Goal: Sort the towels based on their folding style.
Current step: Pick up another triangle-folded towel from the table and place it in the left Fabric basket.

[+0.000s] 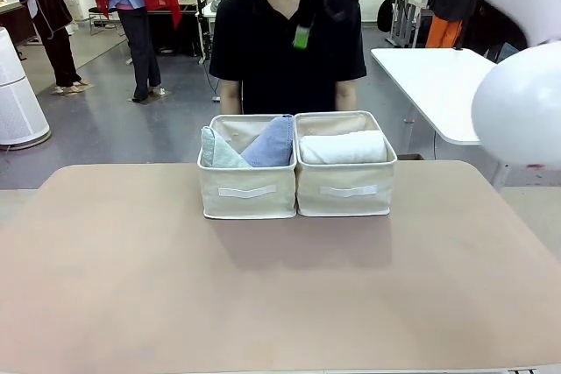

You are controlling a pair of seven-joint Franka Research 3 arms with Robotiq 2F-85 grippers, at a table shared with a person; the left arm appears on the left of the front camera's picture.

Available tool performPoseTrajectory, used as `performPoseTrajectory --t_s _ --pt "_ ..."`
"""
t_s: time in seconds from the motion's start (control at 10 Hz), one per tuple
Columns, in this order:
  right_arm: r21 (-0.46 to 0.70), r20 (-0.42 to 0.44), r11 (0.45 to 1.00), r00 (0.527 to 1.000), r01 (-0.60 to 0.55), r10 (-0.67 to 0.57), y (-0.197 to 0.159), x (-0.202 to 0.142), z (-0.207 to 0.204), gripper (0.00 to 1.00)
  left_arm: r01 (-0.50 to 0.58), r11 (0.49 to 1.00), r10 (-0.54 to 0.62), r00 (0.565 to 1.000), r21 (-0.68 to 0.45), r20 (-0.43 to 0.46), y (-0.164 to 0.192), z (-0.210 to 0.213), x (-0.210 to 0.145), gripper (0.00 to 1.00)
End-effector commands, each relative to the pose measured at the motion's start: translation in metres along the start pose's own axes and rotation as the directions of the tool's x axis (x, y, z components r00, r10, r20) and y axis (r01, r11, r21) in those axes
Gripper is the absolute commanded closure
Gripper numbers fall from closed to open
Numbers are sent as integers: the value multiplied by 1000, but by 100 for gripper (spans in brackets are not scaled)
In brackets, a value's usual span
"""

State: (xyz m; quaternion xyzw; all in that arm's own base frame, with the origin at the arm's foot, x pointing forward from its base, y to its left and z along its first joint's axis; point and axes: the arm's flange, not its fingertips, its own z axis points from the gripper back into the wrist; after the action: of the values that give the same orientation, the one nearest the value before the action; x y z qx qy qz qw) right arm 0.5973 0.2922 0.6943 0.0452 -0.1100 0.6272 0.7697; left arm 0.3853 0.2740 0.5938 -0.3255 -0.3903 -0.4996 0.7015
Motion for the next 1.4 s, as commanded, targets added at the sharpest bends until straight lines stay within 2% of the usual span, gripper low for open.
performPoseTrajectory --t_s 0.0,0.3,0.6,0.9,1.0,1.3 --pt "10 90 997 993 80 -80 97 -114 -60 0 21 1000 -21 1000 -1 6 -2 1 0 0" --pt "17 146 979 968 202 -202 127 -179 -66 0 21 1000 -21 1000 -1 6 -2 1 0 0" --pt "-6 213 958 937 287 -279 136 -222 -60 0 21 1000 -21 1000 -1 6 -2 1 0 0" --pt "-30 231 946 923 324 -309 129 -246 -46 0 21 1000 -21 1000 -1 6 -2 1 0 0" --pt "-31 199 940 924 339 -327 121 -244 -41 0 21 1000 -21 1000 -1 6 -2 1 0 0" --pt "-5 198 942 924 336 -328 126 -249 -43 0 21 1000 -21 1000 -1 6 -2 1 0 0"
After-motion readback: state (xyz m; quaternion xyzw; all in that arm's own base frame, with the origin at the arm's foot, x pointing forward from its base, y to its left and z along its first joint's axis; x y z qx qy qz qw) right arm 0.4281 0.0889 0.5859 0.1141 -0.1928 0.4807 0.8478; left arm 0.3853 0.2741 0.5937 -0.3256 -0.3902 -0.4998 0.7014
